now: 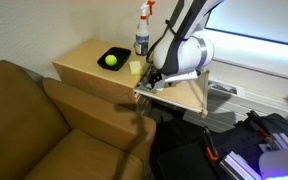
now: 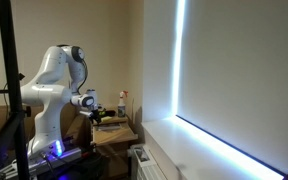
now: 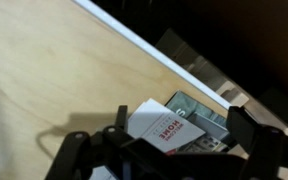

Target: Pull the pull out table out then place the sponge on it

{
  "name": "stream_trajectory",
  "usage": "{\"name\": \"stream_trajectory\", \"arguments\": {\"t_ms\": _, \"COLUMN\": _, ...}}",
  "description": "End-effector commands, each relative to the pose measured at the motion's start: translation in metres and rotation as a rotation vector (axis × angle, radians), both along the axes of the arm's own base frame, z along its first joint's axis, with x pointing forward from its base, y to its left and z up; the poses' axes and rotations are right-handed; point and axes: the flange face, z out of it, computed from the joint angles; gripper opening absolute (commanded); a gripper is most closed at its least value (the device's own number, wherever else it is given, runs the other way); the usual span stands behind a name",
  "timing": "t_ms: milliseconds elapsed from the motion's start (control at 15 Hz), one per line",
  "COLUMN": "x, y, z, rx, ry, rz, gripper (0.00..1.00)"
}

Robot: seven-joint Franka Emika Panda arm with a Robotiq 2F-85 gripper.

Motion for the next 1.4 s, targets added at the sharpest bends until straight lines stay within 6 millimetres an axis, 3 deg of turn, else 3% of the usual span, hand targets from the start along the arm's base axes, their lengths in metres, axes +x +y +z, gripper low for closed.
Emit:
{"name": "stream_trajectory", "arguments": {"t_ms": 0, "x": 0.009, "y": 0.002, "z": 0.007, "rx": -0.031, "ry": -0.032, "rz": 0.030, "gripper": 1.00}}
{"name": "stream_trajectory", "arguments": {"t_ms": 67, "x": 0.015, "y": 0.006, "z": 0.013, "rx": -0.041, "ry": -0.054, "rz": 0.029, "gripper": 1.00}}
{"name": "stream_trajectory", "arguments": {"t_ms": 267, "x": 0.011, "y": 0.006, "z": 0.008, "rx": -0.033, "ry": -0.037, "rz": 0.027, "gripper": 1.00}}
{"name": "stream_trajectory", "arguments": {"t_ms": 333, "x": 0.013, "y": -0.001, "z": -0.015, "rx": -0.068, "ry": -0.005, "rz": 0.019, "gripper": 1.00}}
{"name": "stream_trajectory", "arguments": {"t_ms": 467, "x": 0.024, "y": 0.001, "z": -0.014, "rx": -0.061, "ry": -0.040, "rz": 0.030, "gripper": 1.00}}
{"name": "stream_trajectory", "arguments": {"t_ms": 667, "x": 0.049, "y": 0.017, "z": 0.021, "rx": -0.042, "ry": -0.143, "rz": 0.080, "gripper": 1.00}}
{"name": "stream_trajectory", "arguments": {"t_ms": 933, "x": 0.097, "y": 0.040, "z": 0.076, "rx": 0.051, "ry": -0.218, "rz": 0.112, "gripper": 1.00}}
{"name": "stream_trajectory", "arguments": {"t_ms": 1133, "x": 0.128, "y": 0.064, "z": 0.088, "rx": 0.196, "ry": -0.208, "rz": 0.082, "gripper": 1.00}}
{"name": "stream_trajectory", "arguments": {"t_ms": 1200, "x": 0.109, "y": 0.059, "z": 0.087, "rx": 0.131, "ry": -0.228, "rz": 0.089, "gripper": 1.00}}
{"name": "stream_trajectory", "arguments": {"t_ms": 1333, "x": 0.116, "y": 0.059, "z": 0.093, "rx": 0.145, "ry": -0.235, "rz": 0.090, "gripper": 1.00}}
